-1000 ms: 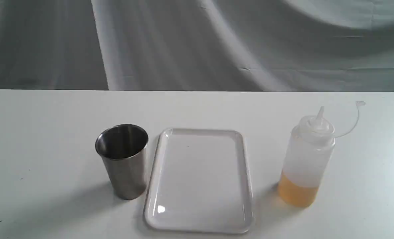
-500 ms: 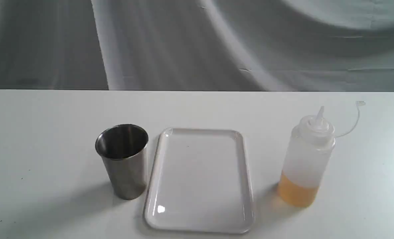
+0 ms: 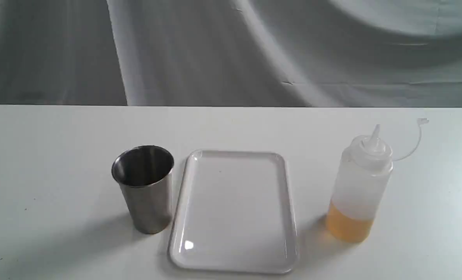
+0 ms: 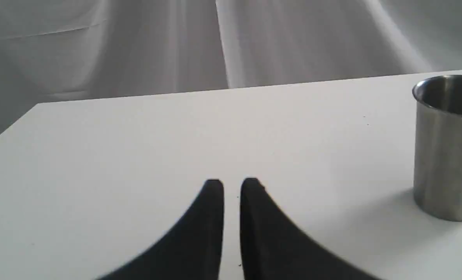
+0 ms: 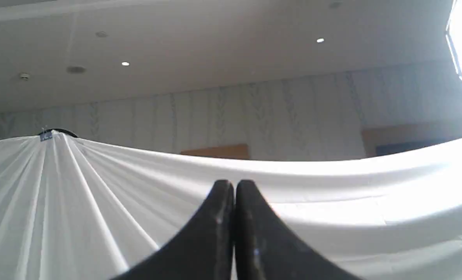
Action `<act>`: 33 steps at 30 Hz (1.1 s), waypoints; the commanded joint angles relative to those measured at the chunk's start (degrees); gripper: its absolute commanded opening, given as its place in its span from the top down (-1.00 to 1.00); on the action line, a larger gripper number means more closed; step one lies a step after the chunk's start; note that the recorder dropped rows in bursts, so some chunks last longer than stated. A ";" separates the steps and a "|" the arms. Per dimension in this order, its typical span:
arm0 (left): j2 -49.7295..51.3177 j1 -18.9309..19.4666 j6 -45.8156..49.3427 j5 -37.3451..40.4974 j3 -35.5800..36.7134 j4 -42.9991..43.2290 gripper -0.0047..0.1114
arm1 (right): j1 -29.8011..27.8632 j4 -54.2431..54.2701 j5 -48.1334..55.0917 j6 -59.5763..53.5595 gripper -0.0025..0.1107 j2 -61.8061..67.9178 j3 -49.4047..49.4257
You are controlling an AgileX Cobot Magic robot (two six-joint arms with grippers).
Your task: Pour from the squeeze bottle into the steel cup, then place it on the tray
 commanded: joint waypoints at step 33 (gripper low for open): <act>-0.28 -0.14 -0.10 -0.42 0.25 0.14 0.78 | 2.33 70.65 10.04 -63.87 0.96 18.04 5.71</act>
